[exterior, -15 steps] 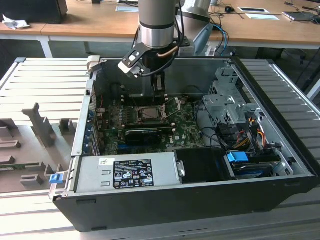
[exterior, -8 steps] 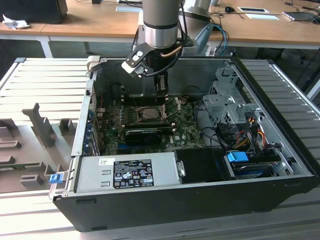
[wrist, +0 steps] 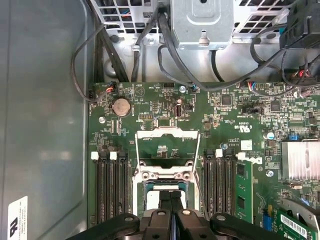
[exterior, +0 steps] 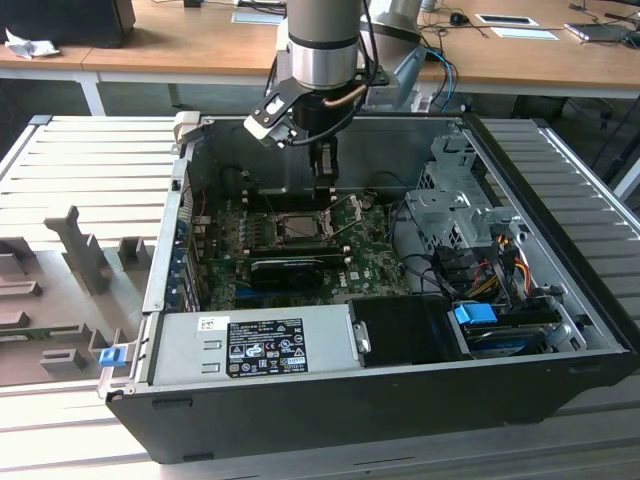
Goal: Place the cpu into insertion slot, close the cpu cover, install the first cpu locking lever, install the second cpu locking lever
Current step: 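Close the cpu cover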
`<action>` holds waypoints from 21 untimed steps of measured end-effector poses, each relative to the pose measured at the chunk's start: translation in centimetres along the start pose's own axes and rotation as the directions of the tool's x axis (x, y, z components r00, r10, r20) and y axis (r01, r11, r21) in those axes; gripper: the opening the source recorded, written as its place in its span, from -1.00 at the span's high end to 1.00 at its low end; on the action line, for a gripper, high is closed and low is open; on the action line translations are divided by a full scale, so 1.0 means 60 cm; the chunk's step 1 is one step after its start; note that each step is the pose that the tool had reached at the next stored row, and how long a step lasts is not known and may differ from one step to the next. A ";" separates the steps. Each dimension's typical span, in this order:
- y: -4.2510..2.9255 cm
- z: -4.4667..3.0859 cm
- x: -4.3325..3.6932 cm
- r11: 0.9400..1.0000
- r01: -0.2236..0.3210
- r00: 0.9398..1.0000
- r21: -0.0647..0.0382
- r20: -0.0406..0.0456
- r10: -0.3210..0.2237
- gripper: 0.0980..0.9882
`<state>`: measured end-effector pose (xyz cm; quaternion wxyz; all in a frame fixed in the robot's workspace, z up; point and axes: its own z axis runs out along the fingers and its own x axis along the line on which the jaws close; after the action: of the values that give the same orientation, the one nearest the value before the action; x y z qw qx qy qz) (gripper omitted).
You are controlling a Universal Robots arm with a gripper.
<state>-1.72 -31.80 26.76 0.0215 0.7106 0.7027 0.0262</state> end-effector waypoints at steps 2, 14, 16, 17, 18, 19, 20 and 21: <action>0.007 0.000 0.000 1.000 0.000 1.000 0.001 0.000 0.000 0.98; 0.036 0.001 0.000 1.000 0.000 1.000 0.005 0.000 0.000 0.98; 0.040 0.001 0.000 1.000 0.000 1.000 0.005 0.000 0.000 0.98; 0.042 0.001 0.000 1.000 0.000 1.000 0.006 0.000 0.000 0.98; 0.043 0.001 0.000 1.000 0.000 1.000 0.006 0.000 0.000 0.98; 0.044 0.001 0.000 1.000 0.000 1.000 0.006 0.000 0.000 0.98; 0.044 0.000 0.000 1.000 0.000 1.000 0.006 0.001 0.000 0.98; 0.044 -0.002 0.000 1.000 0.000 1.000 0.006 0.001 0.000 0.98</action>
<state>0.93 -31.81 27.04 0.0195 0.7108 0.7027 0.0238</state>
